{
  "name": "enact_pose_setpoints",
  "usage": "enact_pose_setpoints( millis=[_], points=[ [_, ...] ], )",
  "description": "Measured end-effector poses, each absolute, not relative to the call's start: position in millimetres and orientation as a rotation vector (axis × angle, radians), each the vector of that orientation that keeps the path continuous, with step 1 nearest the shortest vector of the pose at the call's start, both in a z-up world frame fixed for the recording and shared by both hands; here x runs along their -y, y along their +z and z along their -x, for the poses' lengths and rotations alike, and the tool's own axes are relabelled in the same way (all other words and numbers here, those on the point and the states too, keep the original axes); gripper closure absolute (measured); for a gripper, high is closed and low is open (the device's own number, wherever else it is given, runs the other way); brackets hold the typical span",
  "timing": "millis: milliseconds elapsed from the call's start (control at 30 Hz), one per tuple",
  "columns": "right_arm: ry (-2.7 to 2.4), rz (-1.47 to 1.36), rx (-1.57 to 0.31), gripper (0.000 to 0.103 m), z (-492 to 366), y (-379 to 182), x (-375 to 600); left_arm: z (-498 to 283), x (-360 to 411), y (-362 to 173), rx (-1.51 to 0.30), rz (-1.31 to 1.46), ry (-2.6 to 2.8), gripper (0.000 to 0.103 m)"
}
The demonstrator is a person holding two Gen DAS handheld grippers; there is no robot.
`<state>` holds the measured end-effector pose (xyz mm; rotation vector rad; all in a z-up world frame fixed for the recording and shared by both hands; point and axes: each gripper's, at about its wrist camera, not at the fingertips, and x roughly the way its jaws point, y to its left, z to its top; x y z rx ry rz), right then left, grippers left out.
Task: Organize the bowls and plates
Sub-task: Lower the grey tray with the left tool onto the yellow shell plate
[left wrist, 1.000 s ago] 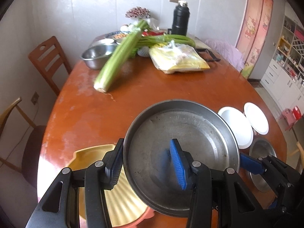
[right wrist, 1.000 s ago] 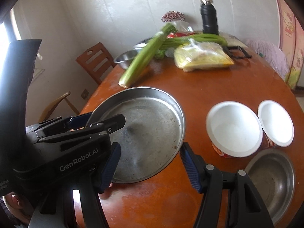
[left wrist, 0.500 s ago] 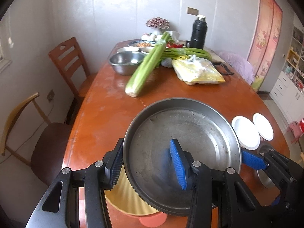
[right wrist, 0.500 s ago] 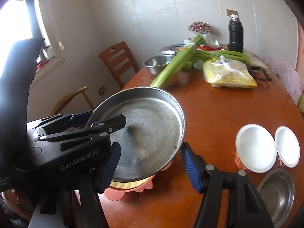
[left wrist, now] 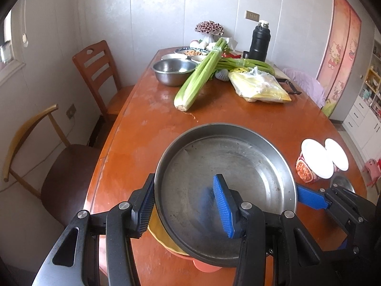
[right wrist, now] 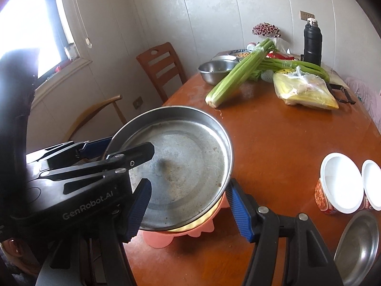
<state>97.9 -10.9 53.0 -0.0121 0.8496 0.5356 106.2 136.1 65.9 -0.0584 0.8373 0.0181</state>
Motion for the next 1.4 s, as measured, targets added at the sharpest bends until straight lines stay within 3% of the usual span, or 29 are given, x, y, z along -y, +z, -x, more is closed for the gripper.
enact_pose_setpoints(
  millis=[700, 1400],
  points=[
    [0.559, 0.080, -0.949, 0.038, -90, 7, 4, -100, -142, 10, -0.941, 0.110, 0.022, 0.055],
    [0.584, 0.098, -0.973, 0.038, -103, -8, -9, -109, -147, -1, -0.943, 0.084, 0.088, 0.055]
  ],
)
